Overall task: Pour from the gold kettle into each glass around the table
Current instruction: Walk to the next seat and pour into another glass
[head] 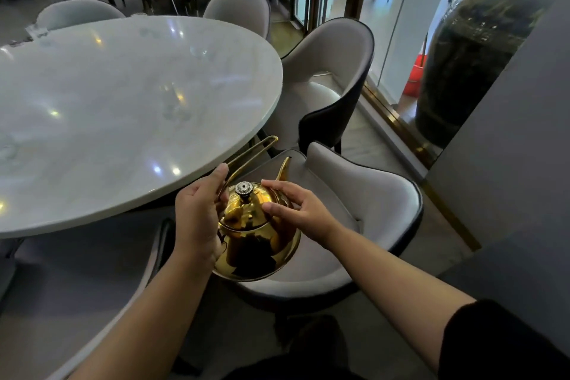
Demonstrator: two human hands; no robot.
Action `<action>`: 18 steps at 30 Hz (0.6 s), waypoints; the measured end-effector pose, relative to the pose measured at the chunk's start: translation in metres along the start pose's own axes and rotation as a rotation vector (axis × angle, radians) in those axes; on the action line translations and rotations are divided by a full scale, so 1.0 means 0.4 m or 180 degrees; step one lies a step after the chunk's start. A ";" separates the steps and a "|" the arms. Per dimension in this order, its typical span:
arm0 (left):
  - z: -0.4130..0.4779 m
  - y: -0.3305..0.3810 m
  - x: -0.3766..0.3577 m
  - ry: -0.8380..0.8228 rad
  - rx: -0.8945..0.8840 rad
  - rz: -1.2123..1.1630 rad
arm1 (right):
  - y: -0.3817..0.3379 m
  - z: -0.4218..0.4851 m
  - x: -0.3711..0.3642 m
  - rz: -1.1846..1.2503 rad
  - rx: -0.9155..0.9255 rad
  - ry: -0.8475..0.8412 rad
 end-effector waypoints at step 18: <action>0.059 -0.146 -0.506 0.0382 0.0095 -0.0250 | 0.167 0.282 0.441 -0.0219 -0.0221 -0.0720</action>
Point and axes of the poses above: each hand's wrist, its own z-axis towards the middle knuckle, its own x-axis out of the back of the hand, y = z × x, the point moved 8 cm from there along z, towards the middle knuckle, and after that the axes turned 13 degrees about y, right-handed, at the moved point
